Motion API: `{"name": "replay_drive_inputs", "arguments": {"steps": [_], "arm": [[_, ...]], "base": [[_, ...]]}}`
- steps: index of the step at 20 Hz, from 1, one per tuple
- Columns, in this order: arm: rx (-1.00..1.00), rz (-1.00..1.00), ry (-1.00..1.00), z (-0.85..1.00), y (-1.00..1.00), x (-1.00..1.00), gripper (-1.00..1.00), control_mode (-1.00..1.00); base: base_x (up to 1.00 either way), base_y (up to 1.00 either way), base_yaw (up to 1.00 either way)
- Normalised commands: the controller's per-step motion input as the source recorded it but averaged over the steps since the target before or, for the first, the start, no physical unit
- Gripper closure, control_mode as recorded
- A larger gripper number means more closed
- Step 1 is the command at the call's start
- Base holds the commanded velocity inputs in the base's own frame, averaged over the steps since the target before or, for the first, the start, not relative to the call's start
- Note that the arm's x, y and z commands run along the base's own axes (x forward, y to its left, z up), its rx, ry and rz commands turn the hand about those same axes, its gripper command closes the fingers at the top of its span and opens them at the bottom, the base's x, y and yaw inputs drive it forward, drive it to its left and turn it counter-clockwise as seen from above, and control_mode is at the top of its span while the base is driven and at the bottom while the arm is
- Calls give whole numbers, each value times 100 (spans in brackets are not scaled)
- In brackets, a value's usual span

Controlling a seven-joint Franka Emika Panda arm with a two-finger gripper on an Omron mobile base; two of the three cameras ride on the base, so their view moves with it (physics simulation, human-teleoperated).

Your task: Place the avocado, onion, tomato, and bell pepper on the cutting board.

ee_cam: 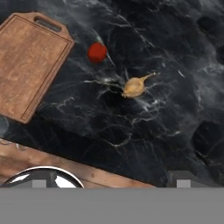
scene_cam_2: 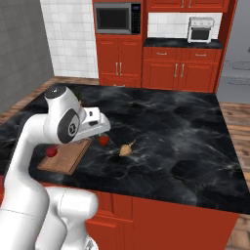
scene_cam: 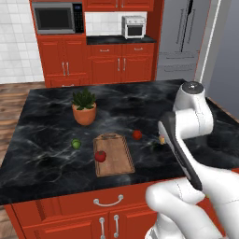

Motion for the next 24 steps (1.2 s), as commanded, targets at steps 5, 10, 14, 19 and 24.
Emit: {"name": "replay_drive_inputs", "arguments": {"steps": [5, 10, 14, 19, 24], "arm": [[18, -11, 5, 25, -61, 0, -100, -100], [7, -4, 4, -8, -14, 19, -100, -100], [0, 0, 0, -14, 2, 33, -100, -100], [0, -7, 0, -12, 0, 35, -100, -100], [0, -13, 0, -13, 0, 39, -100, -100]], "base": [[0, 0, 0], [0, 0, 0], [0, 0, 0], [0, 0, 0], [0, 0, 0]]}}
